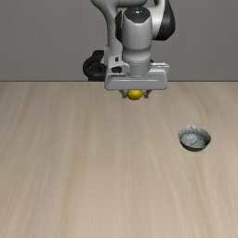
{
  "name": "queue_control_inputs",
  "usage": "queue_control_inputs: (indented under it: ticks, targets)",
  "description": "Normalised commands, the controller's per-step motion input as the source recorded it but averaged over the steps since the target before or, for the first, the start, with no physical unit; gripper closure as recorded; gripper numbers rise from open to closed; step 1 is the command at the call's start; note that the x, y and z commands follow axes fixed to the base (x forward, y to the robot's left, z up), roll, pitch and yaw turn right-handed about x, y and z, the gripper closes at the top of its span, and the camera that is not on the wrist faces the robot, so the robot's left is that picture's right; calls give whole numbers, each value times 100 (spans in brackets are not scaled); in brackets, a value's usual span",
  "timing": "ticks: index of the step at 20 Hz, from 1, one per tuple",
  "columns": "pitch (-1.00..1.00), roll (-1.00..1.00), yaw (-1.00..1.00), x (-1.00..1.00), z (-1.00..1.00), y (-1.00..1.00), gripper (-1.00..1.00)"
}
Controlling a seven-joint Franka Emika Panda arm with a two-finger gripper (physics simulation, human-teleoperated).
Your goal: Pick the lemon and place it on the bowl
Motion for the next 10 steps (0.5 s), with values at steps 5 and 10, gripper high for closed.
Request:
queue_control_inputs:
  ticks: [5, 10]
  targets:
    - [0, 0, 0, 0, 0, 100, 100]
    - [0, 0, 0, 0, 0, 100, 100]
